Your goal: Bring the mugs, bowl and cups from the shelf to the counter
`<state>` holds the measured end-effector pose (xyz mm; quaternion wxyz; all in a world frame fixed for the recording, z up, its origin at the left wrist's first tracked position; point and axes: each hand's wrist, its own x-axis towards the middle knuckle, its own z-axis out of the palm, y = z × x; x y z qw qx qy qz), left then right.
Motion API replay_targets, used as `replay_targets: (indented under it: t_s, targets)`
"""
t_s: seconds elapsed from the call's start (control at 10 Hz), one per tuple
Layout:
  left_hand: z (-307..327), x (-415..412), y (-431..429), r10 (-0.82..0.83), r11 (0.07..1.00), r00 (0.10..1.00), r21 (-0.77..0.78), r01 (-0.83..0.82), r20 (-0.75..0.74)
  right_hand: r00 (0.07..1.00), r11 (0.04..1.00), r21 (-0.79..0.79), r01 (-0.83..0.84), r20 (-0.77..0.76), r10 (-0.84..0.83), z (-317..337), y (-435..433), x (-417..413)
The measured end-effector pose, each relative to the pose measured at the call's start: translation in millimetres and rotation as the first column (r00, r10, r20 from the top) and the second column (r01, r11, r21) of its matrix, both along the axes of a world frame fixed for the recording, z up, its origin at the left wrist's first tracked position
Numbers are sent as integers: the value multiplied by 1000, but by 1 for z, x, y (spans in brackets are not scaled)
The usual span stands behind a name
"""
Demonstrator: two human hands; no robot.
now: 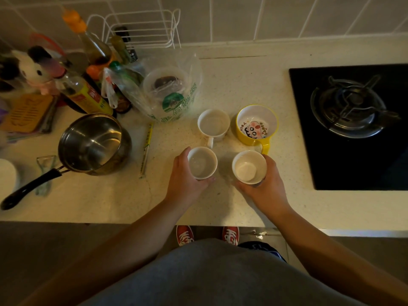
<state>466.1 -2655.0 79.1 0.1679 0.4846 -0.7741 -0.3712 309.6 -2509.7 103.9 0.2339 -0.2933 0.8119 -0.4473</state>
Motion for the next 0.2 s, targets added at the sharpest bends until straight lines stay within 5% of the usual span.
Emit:
replay_targets:
  t_s: [0.2]
  targets:
    - [9, 16, 10, 41, 994, 999, 106, -40, -3, 999, 998, 35, -52, 16, 52, 4, 16, -3]
